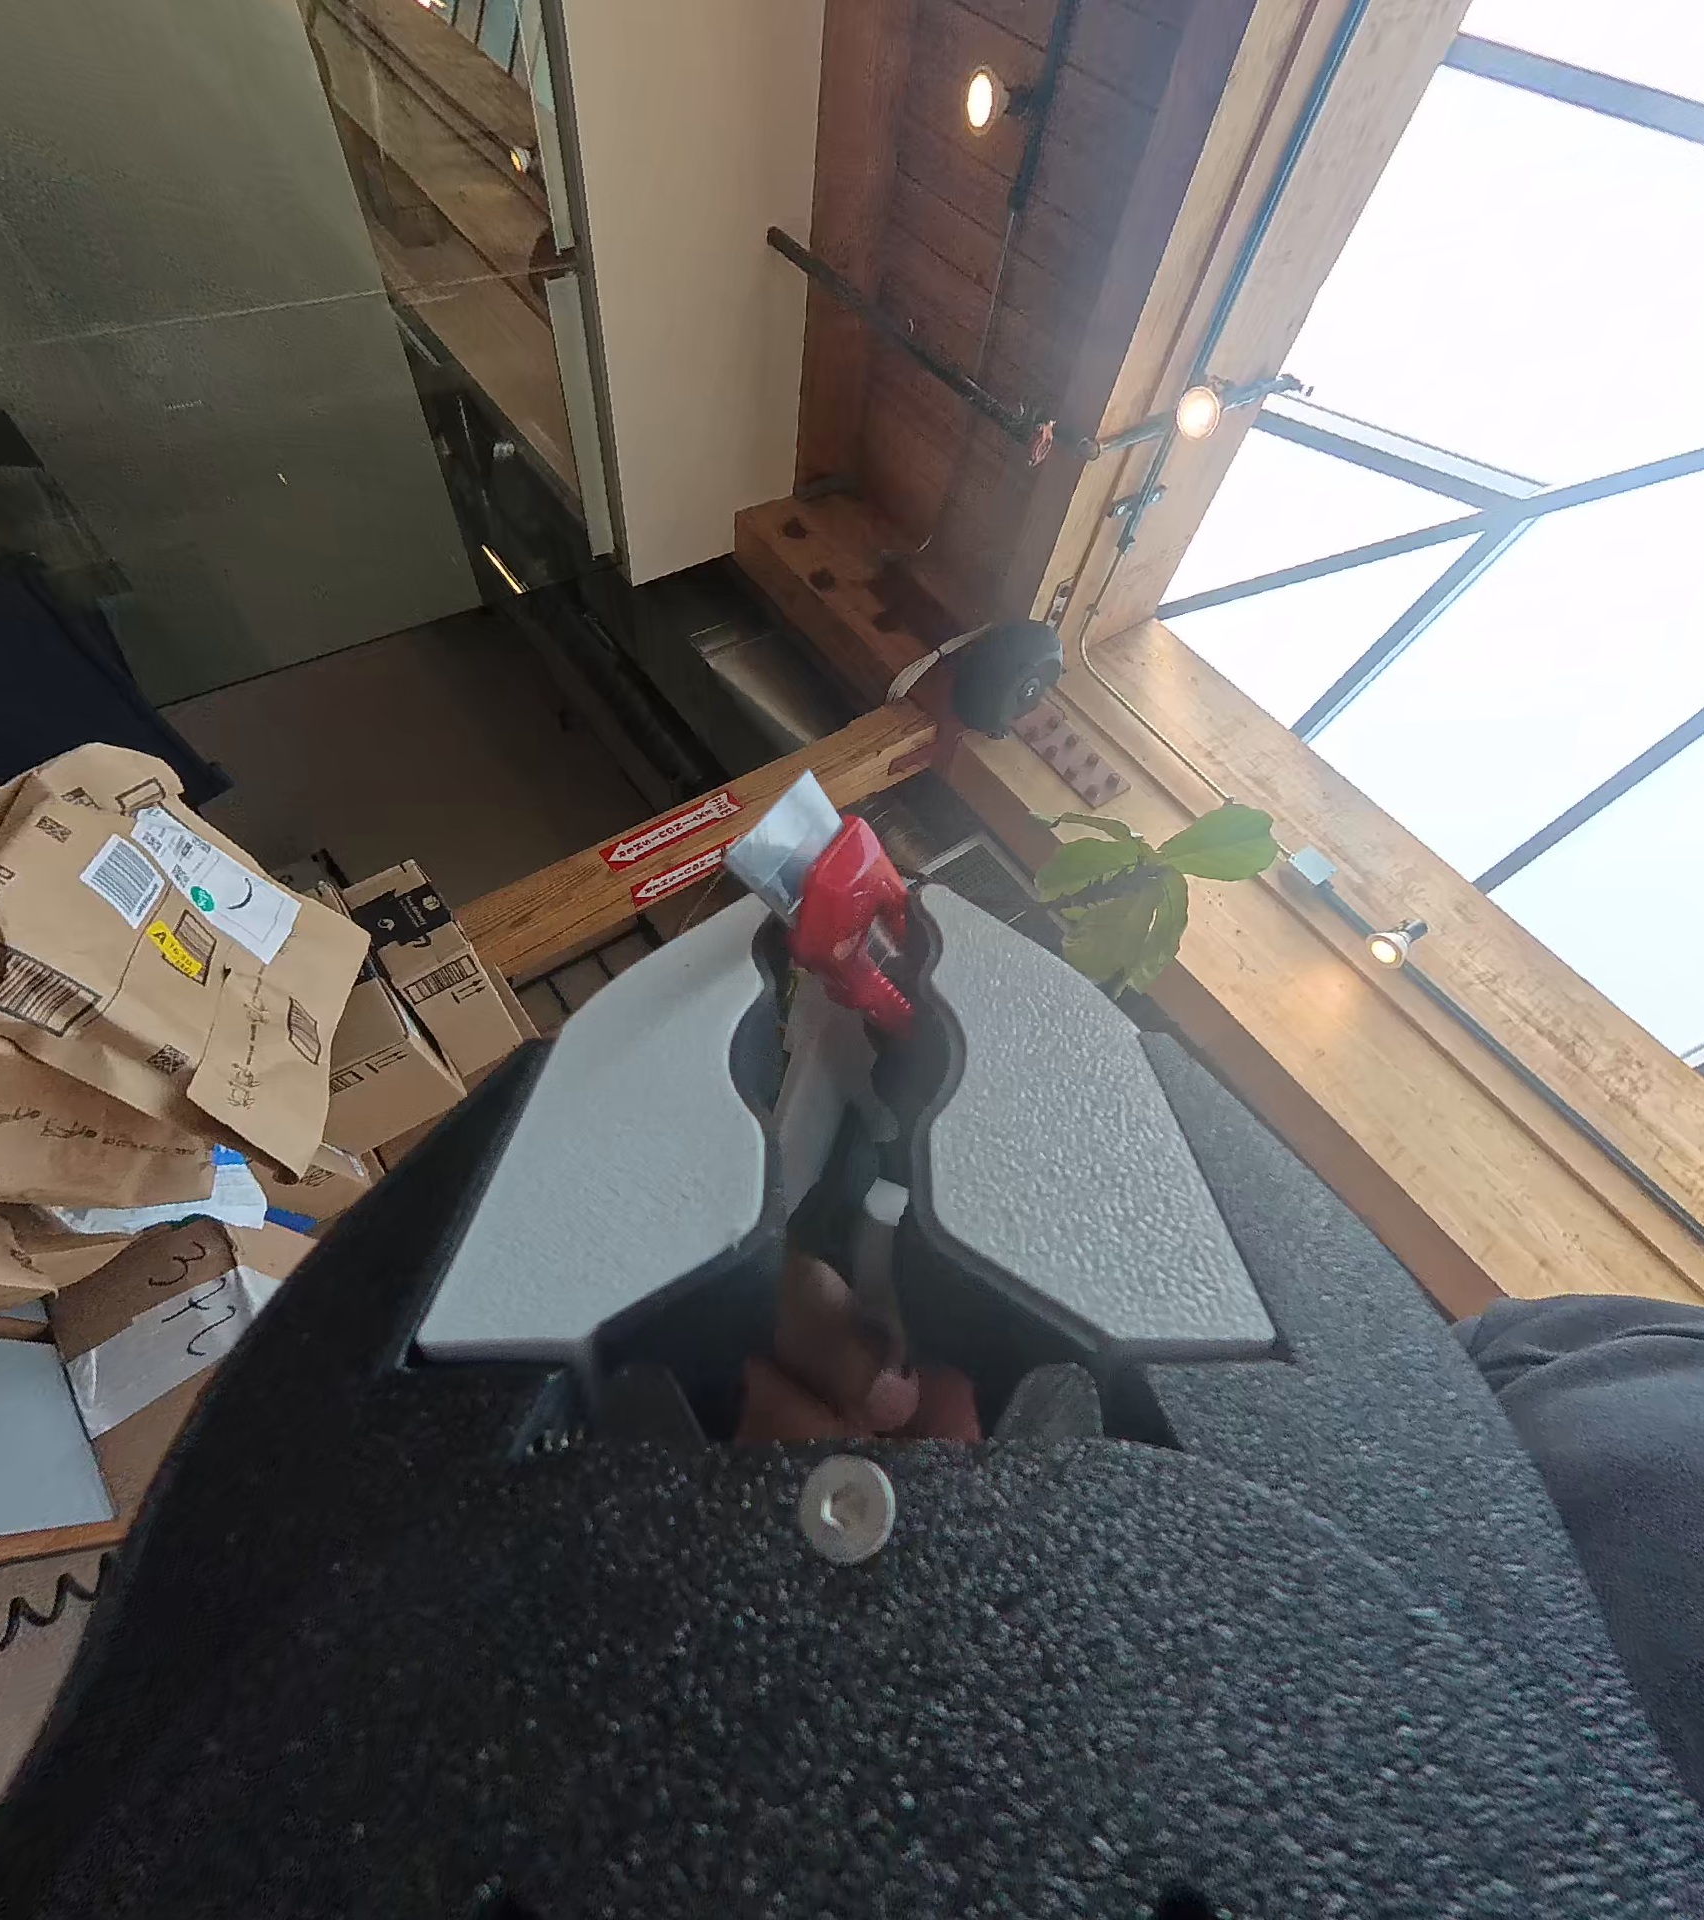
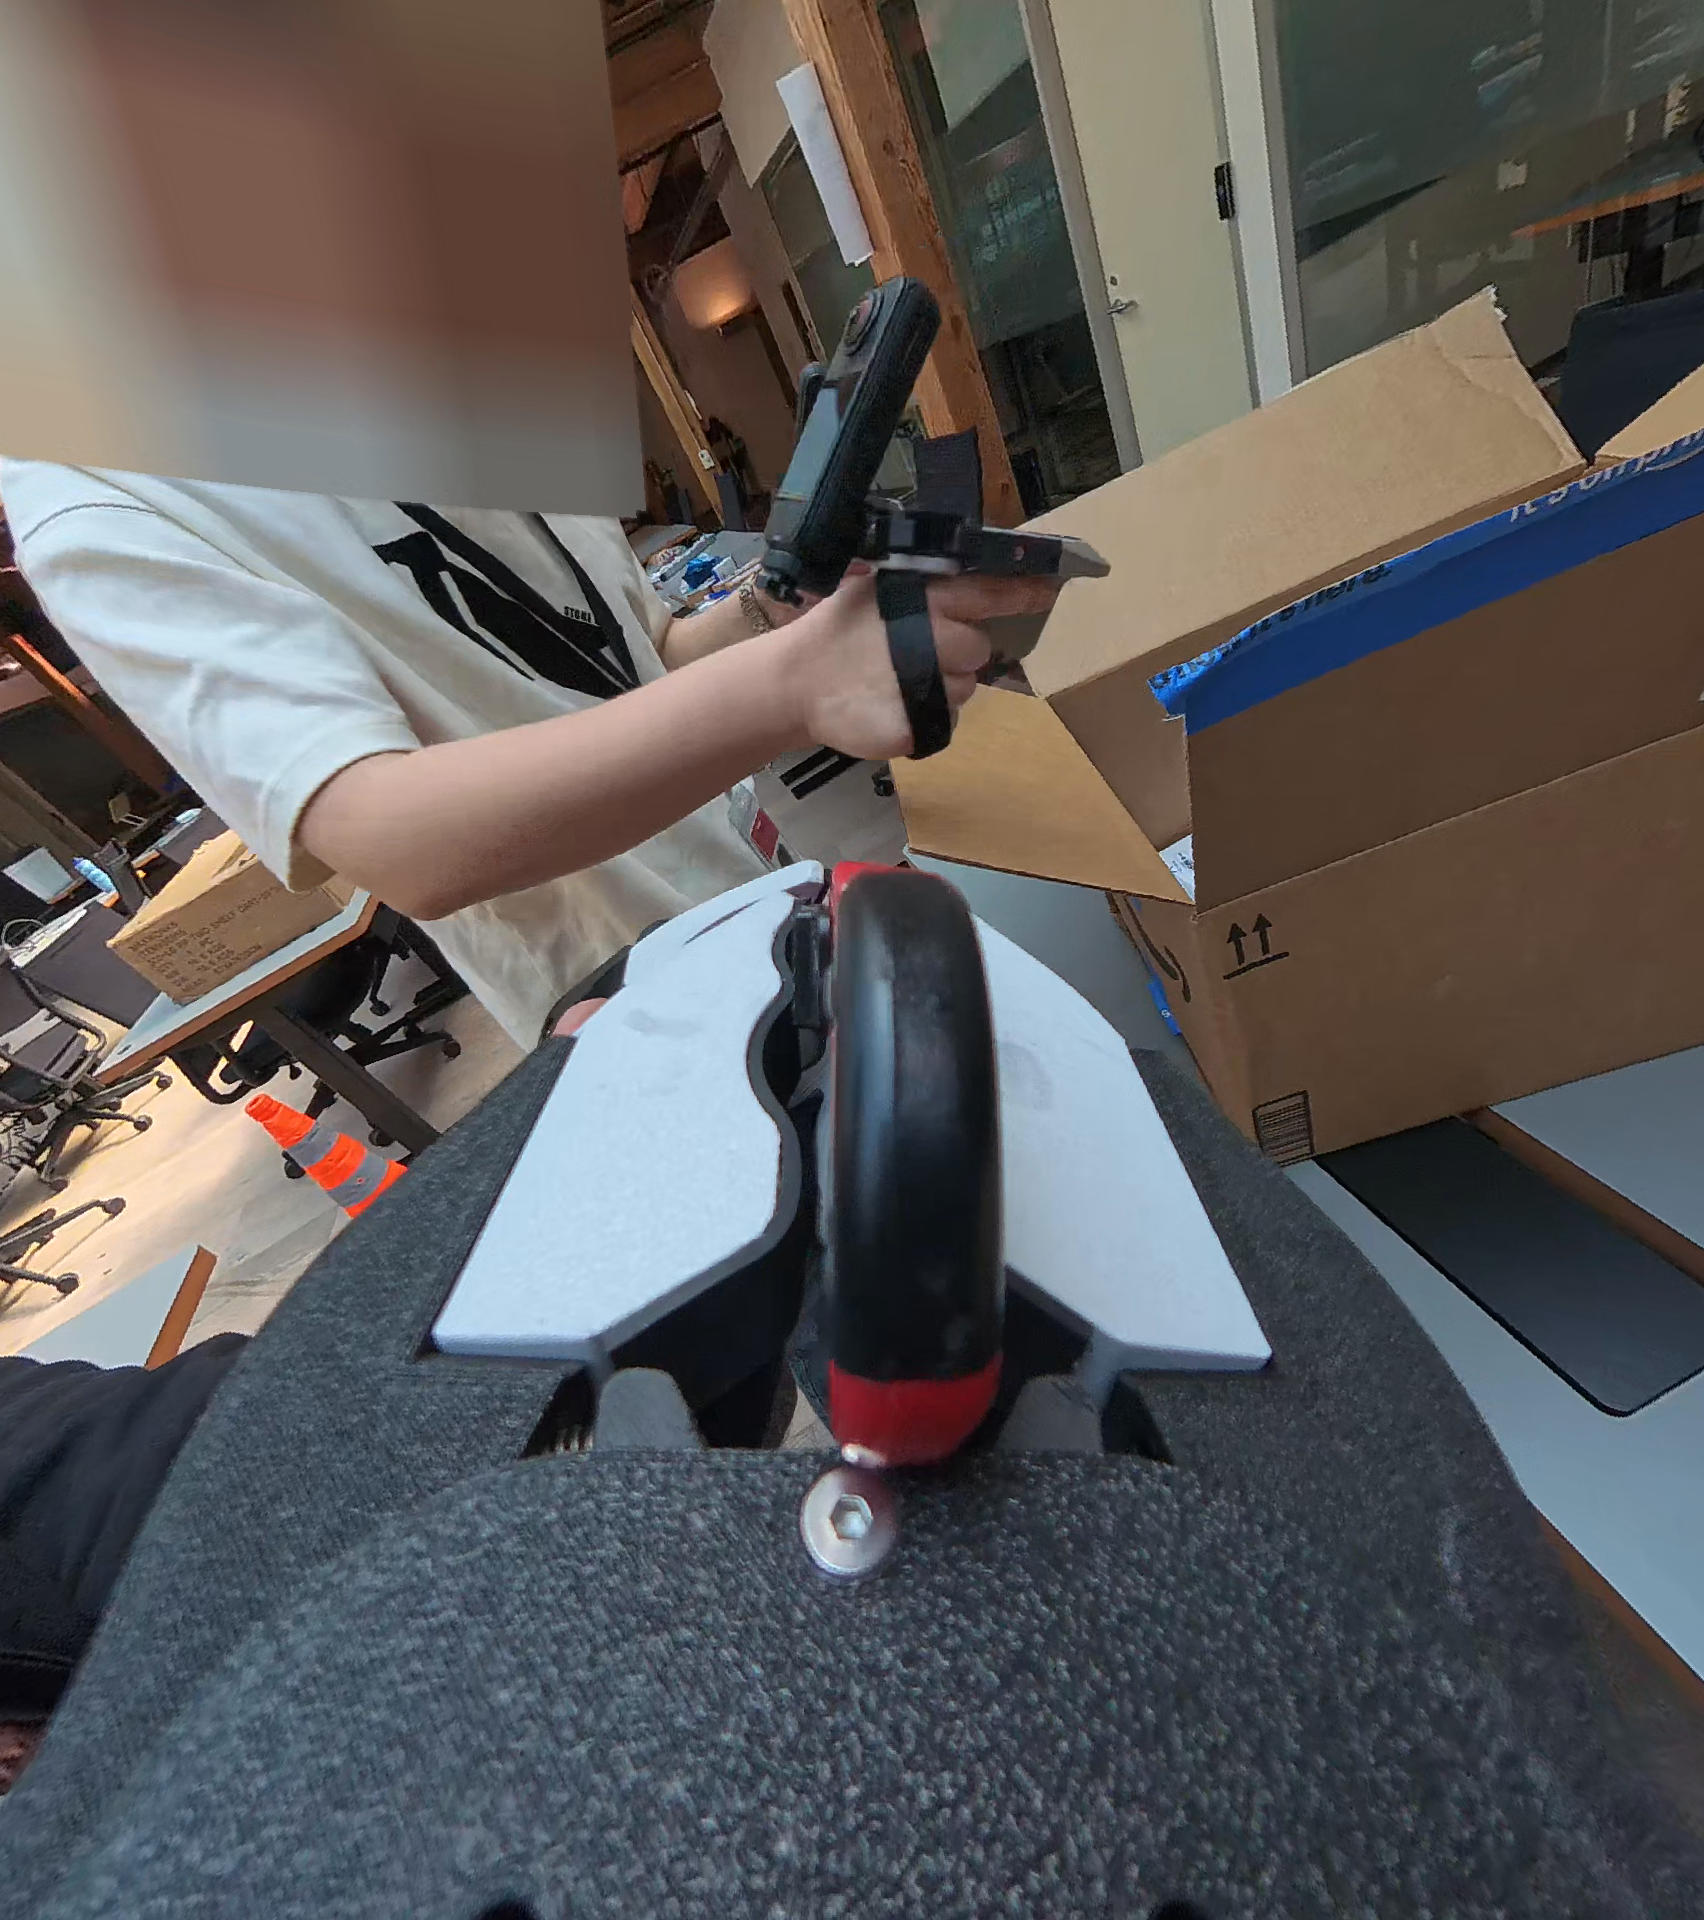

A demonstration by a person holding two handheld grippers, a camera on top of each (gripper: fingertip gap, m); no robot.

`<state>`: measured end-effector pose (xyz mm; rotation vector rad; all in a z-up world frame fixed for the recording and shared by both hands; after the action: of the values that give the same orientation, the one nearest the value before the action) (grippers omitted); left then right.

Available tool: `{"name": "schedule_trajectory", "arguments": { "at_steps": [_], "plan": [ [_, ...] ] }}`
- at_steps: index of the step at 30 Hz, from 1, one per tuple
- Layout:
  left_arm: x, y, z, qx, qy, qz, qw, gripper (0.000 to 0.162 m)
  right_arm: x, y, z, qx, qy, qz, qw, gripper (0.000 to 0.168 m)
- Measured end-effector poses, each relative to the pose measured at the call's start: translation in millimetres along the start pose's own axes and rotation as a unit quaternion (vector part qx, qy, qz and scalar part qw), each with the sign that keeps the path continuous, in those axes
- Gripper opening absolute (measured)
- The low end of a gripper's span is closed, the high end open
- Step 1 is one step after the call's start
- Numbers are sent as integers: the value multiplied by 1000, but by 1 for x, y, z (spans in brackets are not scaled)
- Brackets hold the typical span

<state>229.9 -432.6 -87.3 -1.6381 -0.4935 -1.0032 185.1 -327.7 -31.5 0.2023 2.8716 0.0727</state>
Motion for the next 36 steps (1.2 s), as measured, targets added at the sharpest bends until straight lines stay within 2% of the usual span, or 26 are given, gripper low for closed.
{"name": "schedule_trajectory", "arguments": {
  "at_steps": [2, 10, 19, 36],
  "plan": [
    [0, 0, 0, 10, 2, 9, 1000, 20, -1, -1, 1, 2, -3, -2, 1000, 11],
    [0, 7, 3, 46, -12, 43, 998, 13, -1, -5, 5, 10, -35, -23, 999, 14],
    [2, 11, 6, 40, -55, 51, 996, 9, -2, -3, 8, 30, -78, -42, 996, 12],
    [1, 12, 9, 17, -32, 75, 997, 11, -6, 4, 6, 36, -42, -36, 998, 12]
  ]
}}
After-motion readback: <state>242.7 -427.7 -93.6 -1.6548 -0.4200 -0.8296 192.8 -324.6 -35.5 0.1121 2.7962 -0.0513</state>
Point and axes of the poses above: each gripper's, where its closed fingertips meet, y back along the fingers, z out of its underside, x = y × z across the jaws, the point moved 8 cm from there along y, back along the fingers, and after that the axes turned 10 degrees about y, right-handed, at the moved point
